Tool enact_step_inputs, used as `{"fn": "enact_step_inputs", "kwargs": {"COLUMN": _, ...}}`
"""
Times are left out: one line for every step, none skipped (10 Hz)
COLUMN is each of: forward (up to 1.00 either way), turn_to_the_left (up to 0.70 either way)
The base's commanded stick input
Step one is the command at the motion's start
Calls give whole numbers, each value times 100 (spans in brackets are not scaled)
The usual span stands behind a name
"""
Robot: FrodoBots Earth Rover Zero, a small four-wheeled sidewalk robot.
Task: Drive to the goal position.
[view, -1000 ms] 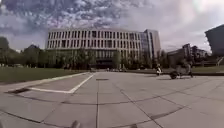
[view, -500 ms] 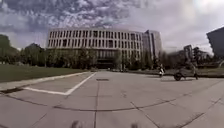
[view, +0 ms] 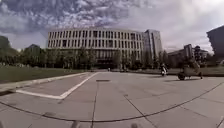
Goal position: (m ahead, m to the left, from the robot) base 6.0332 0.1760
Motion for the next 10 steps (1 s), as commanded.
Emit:
{"fn": "enact_step_inputs", "kwargs": {"forward": 70, "turn_to_the_left": 0}}
{"fn": "enact_step_inputs", "kwargs": {"forward": 70, "turn_to_the_left": 0}}
{"fn": "enact_step_inputs", "kwargs": {"forward": 70, "turn_to_the_left": 0}}
{"fn": "enact_step_inputs", "kwargs": {"forward": 70, "turn_to_the_left": 0}}
{"fn": "enact_step_inputs", "kwargs": {"forward": 70, "turn_to_the_left": 0}}
{"fn": "enact_step_inputs", "kwargs": {"forward": 70, "turn_to_the_left": 0}}
{"fn": "enact_step_inputs", "kwargs": {"forward": 70, "turn_to_the_left": 0}}
{"fn": "enact_step_inputs", "kwargs": {"forward": 70, "turn_to_the_left": 0}}
{"fn": "enact_step_inputs", "kwargs": {"forward": 70, "turn_to_the_left": 0}}
{"fn": "enact_step_inputs", "kwargs": {"forward": 70, "turn_to_the_left": 0}}
